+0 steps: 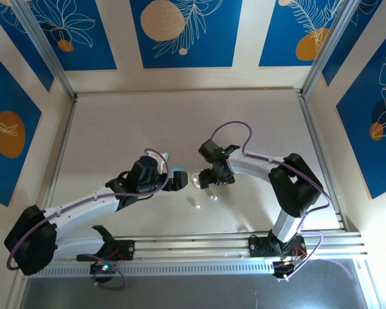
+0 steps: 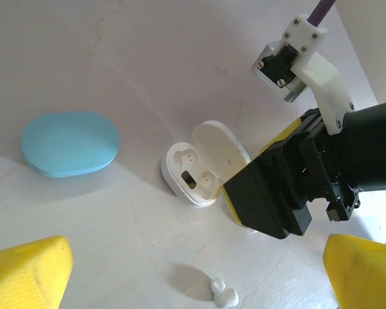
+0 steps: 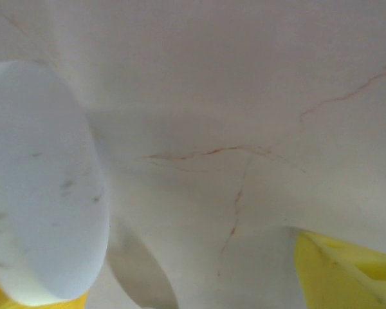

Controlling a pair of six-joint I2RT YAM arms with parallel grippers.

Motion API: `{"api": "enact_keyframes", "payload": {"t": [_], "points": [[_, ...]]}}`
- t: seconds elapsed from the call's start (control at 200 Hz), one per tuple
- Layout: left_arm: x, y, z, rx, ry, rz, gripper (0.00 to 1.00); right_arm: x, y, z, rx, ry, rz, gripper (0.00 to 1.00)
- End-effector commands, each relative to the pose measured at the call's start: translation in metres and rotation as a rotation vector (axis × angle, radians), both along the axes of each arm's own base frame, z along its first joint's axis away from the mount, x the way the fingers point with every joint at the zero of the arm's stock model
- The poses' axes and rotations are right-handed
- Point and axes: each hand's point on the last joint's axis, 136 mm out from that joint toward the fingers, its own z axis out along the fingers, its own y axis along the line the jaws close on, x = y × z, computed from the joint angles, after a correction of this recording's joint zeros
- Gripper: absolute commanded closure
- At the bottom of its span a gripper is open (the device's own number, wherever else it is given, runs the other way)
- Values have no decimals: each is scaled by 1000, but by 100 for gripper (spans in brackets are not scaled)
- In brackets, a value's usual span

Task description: Insert the wireless bluetooth earbuds into the charging case

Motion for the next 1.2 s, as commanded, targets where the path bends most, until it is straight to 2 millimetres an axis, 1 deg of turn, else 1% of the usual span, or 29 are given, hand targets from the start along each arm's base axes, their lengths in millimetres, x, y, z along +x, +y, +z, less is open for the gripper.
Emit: {"api": "enact_keyframes", "payload": {"t": [0.0,0.215,0.415,0.575,0.68,0.8,1.035,1.156,1.196], "points": [[3,5,2,7,-22,14,0,4,-7,1,-60,-10,8,20],[3,5,1,8,-22,10,0,11,-8,6,-63,-25,3,20],[2,3,1,0,-22,6,0,17,-14,8,-80,-34,-7,20],[1,1,1,-9,-21,-4,0,18,-12,12,-58,-40,-7,20],[0,1,2,-18,-19,-11,0,12,-8,16,-31,-40,-2,21],[-4,-1,3,-31,-20,-24,0,2,-6,23,14,-38,-11,21],[-19,-10,9,-36,-40,-70,0,-19,-5,45,143,-56,-42,21],[-30,-19,11,-35,-62,-101,0,-29,-2,53,250,-50,-63,26],[-34,-22,11,-30,-66,-112,0,-33,-2,54,281,-42,-73,30]]}}
